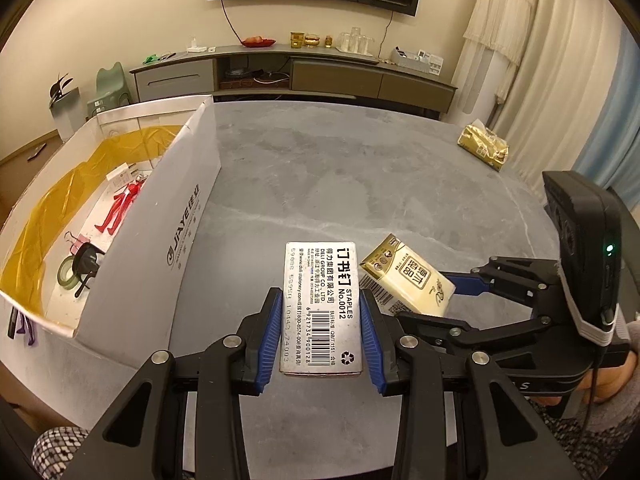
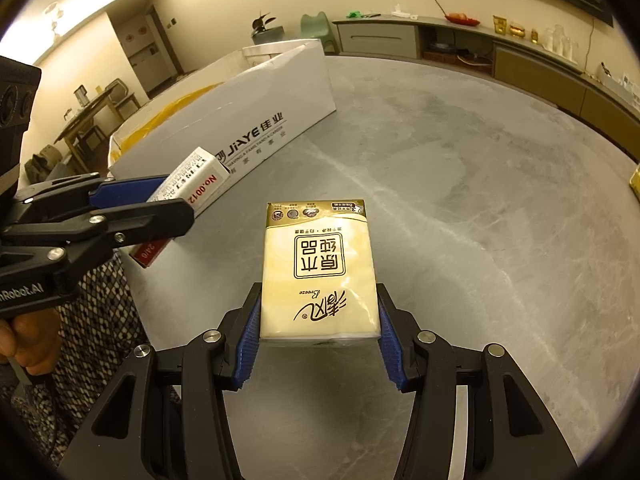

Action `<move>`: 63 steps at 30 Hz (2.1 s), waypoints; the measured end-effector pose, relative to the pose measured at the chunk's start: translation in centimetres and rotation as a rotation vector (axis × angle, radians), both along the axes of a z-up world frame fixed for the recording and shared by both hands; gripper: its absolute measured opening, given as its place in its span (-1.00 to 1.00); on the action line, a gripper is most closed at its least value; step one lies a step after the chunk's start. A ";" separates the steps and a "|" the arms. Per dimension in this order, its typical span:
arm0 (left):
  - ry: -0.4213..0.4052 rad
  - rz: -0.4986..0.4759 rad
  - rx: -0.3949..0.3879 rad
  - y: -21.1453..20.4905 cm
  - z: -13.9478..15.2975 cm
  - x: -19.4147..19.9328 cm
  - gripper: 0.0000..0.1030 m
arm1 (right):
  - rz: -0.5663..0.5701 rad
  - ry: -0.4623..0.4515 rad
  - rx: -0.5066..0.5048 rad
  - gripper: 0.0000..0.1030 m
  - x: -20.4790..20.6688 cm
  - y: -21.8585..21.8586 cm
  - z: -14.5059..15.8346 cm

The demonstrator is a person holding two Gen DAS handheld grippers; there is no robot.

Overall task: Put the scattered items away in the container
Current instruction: 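Carry the tissue pack and staples box with both grippers over the box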

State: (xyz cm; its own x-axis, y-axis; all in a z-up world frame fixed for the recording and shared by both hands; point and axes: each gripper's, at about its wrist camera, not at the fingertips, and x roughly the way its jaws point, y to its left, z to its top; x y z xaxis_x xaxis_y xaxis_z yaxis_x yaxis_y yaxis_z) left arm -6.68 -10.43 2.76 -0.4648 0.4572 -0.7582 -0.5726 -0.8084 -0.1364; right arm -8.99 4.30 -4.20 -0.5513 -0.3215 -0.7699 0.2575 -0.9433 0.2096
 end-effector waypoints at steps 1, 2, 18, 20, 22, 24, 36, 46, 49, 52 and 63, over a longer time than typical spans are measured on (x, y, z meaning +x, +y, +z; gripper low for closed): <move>0.003 0.000 0.005 -0.2 0.2 0.1 -0.25 | 0.001 0.003 -0.002 0.05 0.1 -0.1 0.0; 0.006 0.001 0.009 -0.4 0.3 0.2 -0.25 | 0.002 0.006 -0.006 0.06 0.2 -0.2 0.1; 0.039 0.027 0.088 -3.9 3.0 0.5 -0.25 | 0.035 0.080 -0.049 0.05 2.1 -3.2 2.9; 0.046 0.036 0.101 -4.8 3.5 0.4 -0.25 | 0.044 0.092 -0.047 0.05 2.3 -3.8 3.4; 0.050 0.047 0.114 -5.5 3.8 0.2 -0.25 | 0.049 0.100 -0.044 0.05 2.2 -4.4 3.8; 0.055 0.060 0.127 -6.3 4.2 0.0 -0.25 | 0.050 0.106 -0.044 0.05 2.2 -4.8 4.2; 0.058 0.116 0.197 -10.2 5.1 -1.6 -0.25 | 0.073 0.124 -0.064 0.05 0.9 -8.1 6.4; 0.078 0.161 0.231 -14.0 6.2 -3.7 -0.25 | 0.120 0.143 -0.040 0.05 -0.7 -11.3 8.4; 0.085 0.175 0.238 -15.1 6.5 -4.6 -0.25 | 0.133 0.150 -0.030 0.05 -1.1 -12.3 8.9; 0.093 0.187 0.243 -16.0 6.7 -5.4 -0.25 | 0.143 0.153 -0.022 0.05 -1.7 -13.1 9.4; 0.101 0.208 0.224 -18.6 7.1 -8.9 -0.25 | 0.168 0.165 0.001 0.05 -4.0 -15.7 10.8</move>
State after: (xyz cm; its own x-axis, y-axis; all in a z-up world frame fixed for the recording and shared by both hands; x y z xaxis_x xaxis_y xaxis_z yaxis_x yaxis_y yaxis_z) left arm -15.62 -29.05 9.85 -0.6336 0.4946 -0.5949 -0.4175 -0.8660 -0.2753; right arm -12.96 -11.37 6.60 -0.6090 -0.4184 -0.6738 0.4412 -0.8847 0.1506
